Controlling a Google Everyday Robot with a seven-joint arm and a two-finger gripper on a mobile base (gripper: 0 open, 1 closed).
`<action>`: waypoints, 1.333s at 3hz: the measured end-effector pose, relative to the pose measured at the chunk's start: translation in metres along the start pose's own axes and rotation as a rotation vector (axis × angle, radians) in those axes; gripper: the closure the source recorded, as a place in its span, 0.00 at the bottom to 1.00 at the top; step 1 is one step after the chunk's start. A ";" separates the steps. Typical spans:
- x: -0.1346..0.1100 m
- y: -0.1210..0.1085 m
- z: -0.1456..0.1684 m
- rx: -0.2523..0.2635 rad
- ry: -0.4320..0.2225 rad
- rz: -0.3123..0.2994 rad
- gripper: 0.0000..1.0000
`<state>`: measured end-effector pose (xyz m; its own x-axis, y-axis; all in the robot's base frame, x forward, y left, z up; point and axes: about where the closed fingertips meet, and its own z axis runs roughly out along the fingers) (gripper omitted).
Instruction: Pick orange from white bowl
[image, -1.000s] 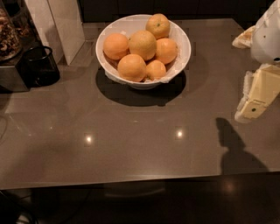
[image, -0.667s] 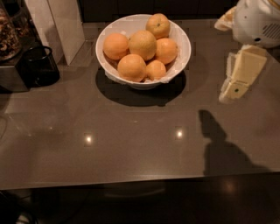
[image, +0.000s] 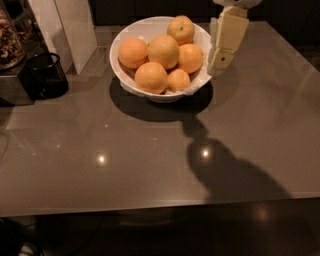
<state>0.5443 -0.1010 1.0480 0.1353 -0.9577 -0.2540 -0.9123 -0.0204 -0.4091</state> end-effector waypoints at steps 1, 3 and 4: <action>-0.008 -0.006 -0.004 0.021 -0.015 -0.008 0.00; -0.013 -0.040 0.006 0.048 -0.010 -0.109 0.00; -0.018 -0.066 0.016 0.053 -0.018 -0.186 0.00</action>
Offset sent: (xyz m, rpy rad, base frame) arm 0.0205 0.0124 0.0058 -0.0008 -0.0363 0.0631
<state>0.6085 -0.0781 1.0657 0.3069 -0.9336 -0.1851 -0.8494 -0.1809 -0.4958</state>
